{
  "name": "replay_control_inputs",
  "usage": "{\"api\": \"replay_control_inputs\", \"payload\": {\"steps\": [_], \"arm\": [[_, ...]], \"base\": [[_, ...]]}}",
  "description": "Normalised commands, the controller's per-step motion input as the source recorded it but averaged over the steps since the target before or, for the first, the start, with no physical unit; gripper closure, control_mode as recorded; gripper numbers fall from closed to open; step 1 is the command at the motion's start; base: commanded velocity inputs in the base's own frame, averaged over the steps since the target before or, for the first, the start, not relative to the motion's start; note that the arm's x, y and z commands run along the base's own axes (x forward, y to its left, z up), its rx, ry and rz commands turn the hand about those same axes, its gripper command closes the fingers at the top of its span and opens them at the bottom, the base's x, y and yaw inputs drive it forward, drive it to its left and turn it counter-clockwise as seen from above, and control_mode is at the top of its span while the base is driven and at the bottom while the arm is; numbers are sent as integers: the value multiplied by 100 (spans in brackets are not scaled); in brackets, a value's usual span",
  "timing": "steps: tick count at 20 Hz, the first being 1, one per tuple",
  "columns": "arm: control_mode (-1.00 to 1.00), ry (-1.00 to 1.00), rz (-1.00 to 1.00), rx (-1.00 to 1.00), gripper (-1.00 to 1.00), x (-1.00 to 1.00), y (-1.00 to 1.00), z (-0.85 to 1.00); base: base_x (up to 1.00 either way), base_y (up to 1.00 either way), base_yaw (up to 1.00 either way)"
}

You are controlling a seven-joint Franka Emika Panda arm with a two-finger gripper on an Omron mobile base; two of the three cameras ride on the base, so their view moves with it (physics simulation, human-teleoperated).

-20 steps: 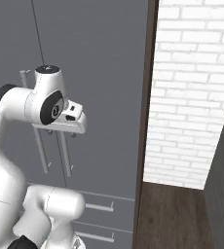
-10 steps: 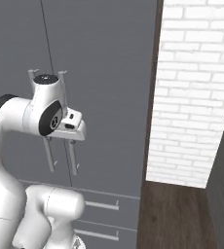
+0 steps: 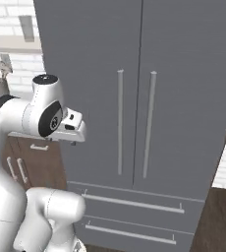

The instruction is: Grab a lemon wedge from the fridge and one ice cube from the ice bowl, and put them in the glass of lemonade.

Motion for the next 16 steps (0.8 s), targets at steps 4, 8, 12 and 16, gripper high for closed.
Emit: {"api": "replay_control_inputs", "payload": {"steps": [4,8,12,16], "arm": [[100,0,0,0,-100,0,0,0],[100,0,0,0,-100,0,0,0],[100,0,0,0,-100,0,0,0],[100,0,0,0,-100,0,0,0]], "base": [[0,100,0],[0,100,0],[36,100,0],[65,88,-2]]}}
